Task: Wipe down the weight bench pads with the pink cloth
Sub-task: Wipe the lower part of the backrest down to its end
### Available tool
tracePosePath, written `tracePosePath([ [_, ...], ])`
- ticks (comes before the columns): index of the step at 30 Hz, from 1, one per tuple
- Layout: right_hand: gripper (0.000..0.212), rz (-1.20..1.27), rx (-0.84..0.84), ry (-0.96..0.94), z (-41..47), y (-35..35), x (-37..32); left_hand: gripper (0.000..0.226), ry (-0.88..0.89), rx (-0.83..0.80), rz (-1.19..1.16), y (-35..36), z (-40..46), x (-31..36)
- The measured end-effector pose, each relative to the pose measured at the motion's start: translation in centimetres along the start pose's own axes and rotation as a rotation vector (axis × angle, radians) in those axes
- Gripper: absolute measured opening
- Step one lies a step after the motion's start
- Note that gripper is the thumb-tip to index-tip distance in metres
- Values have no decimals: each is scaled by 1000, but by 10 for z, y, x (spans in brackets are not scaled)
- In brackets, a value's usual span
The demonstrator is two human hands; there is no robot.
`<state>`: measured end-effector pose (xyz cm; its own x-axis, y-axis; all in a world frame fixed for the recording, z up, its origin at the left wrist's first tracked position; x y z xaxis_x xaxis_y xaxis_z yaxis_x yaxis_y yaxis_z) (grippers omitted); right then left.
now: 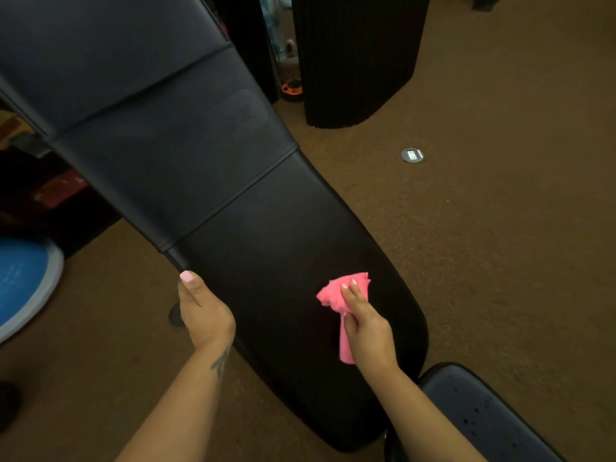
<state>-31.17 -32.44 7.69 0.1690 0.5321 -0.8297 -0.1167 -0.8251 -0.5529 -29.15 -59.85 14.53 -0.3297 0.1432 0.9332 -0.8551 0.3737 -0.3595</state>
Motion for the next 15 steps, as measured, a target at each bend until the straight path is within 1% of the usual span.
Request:
tracePosePath([
  [4, 51, -9, 85, 158, 19, -13, 19, 65, -21, 1, -1, 1, 1, -2],
  [6, 50, 3, 130, 181, 31, -15, 12, 65, -32, 10, 0, 1, 1, -3],
  [8, 50, 11, 139, 109, 36, -12, -3, 67, -36, 16, 6, 0, 2, -4],
  [10, 52, 29, 108, 33, 33, -8, -13, 69, -24, 18, 13, 0, 4, -4],
  [13, 55, 25, 45, -50, 17, -4, -4, 70, -28, 14, 11, 0, 3, -7],
  [15, 55, 19, 36, -42, 11, -7, 12, 73, -45, 9, 12, 0, 3, -9],
])
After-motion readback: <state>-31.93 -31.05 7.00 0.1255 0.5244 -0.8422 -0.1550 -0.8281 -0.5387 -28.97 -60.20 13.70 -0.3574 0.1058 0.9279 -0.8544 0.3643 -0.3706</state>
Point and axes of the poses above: each hand's wrist, its own z-axis towards the middle knuckle, its own y-axis out of the palm, x = y × z, the point moved 8 cm from there along z, towards the middle knuckle, and after that the axes turned 12 degrees about x, right-handed, at the moved point
